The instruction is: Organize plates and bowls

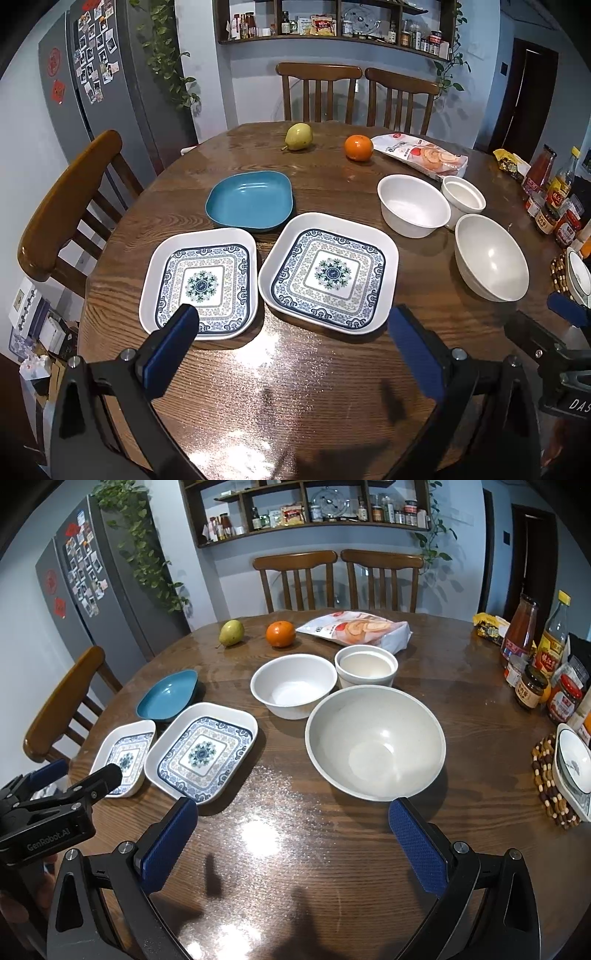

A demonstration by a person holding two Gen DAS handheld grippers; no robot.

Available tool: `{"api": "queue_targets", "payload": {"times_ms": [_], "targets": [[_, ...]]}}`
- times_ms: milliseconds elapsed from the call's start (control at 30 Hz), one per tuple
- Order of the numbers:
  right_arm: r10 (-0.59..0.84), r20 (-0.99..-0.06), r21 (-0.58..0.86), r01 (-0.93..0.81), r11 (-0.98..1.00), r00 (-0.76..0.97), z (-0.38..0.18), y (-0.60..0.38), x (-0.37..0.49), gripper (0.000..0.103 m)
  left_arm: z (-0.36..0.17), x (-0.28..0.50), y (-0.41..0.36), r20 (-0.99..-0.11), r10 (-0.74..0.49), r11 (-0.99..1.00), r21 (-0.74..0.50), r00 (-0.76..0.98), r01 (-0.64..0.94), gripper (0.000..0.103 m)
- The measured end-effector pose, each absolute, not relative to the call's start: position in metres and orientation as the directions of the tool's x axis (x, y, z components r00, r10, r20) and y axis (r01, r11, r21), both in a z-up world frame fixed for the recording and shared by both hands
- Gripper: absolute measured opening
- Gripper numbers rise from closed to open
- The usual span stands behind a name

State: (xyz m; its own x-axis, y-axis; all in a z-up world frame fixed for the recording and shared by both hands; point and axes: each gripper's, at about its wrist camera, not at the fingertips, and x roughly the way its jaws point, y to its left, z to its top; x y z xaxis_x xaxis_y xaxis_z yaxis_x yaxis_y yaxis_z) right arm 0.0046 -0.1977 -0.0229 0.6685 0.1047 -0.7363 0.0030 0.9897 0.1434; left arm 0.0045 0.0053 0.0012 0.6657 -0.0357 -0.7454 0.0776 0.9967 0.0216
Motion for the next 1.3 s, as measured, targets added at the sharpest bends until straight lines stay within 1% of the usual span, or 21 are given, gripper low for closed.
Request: {"api": "queue_targets", "payload": {"times_ms": [800, 1100, 1300], "targets": [[0.116, -0.735, 0.146, -0.011, 0.989, 0.668, -0.028, -0.176, 0.000, 0.103, -0.006, 0.003, 0.021, -0.763, -0.046, 0.997, 0.010, 0.645, 0.083, 0.102], [0.208, -0.743, 0.180, -0.109, 0.978, 0.636, -0.037, -0.139, 0.000, 0.103, -0.017, 0.004, 0.054, -0.782, -0.048, 0.998, -0.015, 0.621, 0.059, 0.102], [0.319, -0.755, 0.247, -0.202, 0.948, 0.573, -0.049, -0.103, 0.005, 0.103, -0.035, 0.006, 0.108, -0.802, 0.001, 0.999, -0.029, 0.597, -0.040, 0.102]]}}
